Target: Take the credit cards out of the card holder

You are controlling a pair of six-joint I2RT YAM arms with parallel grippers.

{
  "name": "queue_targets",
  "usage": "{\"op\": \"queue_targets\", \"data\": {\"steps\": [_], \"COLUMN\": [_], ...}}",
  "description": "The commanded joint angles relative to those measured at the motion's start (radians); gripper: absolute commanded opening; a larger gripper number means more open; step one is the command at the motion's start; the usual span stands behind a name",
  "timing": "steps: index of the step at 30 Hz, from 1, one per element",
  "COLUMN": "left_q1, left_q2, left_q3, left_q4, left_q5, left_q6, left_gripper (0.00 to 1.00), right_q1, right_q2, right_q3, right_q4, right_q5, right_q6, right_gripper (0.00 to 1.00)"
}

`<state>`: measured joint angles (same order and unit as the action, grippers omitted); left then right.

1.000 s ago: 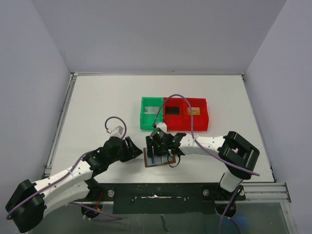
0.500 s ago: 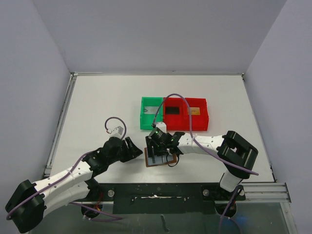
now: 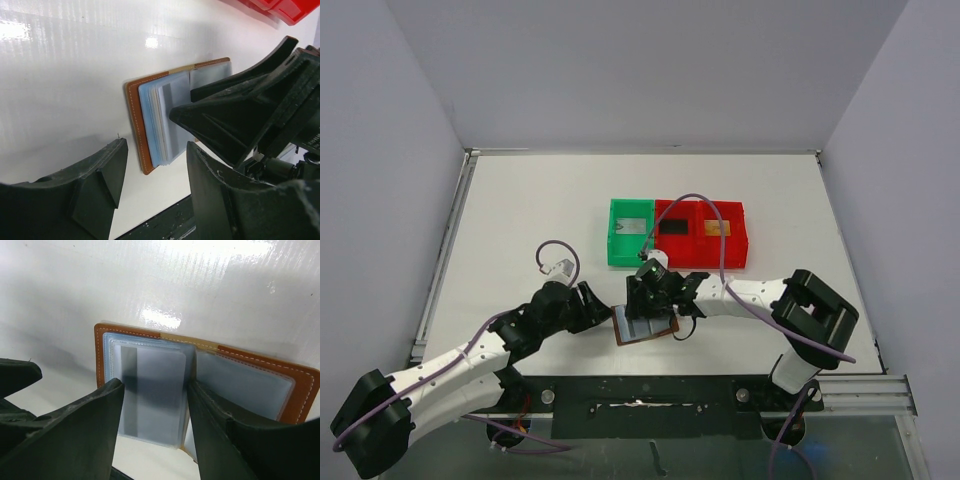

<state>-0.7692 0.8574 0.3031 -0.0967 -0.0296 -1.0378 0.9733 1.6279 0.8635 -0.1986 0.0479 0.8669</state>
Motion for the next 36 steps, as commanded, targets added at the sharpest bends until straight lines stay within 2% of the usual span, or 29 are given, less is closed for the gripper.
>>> {"op": "queue_targets", "data": {"steps": [1, 4, 8, 11, 22, 27, 36], "left_q1": [0.007, 0.007, 0.006, 0.007, 0.007, 0.007, 0.007], "left_q2": [-0.02, -0.024, -0.038, -0.067, -0.147, -0.149, -0.145], "left_q3": [-0.003, -0.007, -0.012, -0.015, -0.019, -0.018, -0.031], "left_q4": [0.092, 0.1, 0.086, 0.055, -0.031, -0.037, 0.022], "left_q5": [0.036, 0.042, 0.026, -0.004, -0.077, -0.08, -0.031], "left_q6": [0.005, 0.006, -0.004, -0.024, -0.054, -0.054, -0.036], "left_gripper": [0.49, 0.49, 0.49, 0.49, 0.49, 0.49, 0.49], "right_q1": [-0.014, -0.016, 0.0, 0.016, 0.075, 0.074, 0.015], "right_q2": [-0.043, -0.038, -0.015, 0.008, 0.112, 0.1, 0.005], "right_q3": [-0.025, -0.022, 0.019, 0.057, 0.184, 0.161, 0.013], "right_q4": [0.072, 0.066, 0.007, -0.045, -0.204, -0.159, 0.042], "right_q5": [-0.039, -0.039, 0.006, 0.054, 0.186, 0.154, 0.012], "right_q6": [0.018, 0.017, -0.003, -0.012, -0.022, -0.023, 0.016], "right_gripper": [0.53, 0.52, 0.63, 0.66, 0.66, 0.63, 0.6]}}
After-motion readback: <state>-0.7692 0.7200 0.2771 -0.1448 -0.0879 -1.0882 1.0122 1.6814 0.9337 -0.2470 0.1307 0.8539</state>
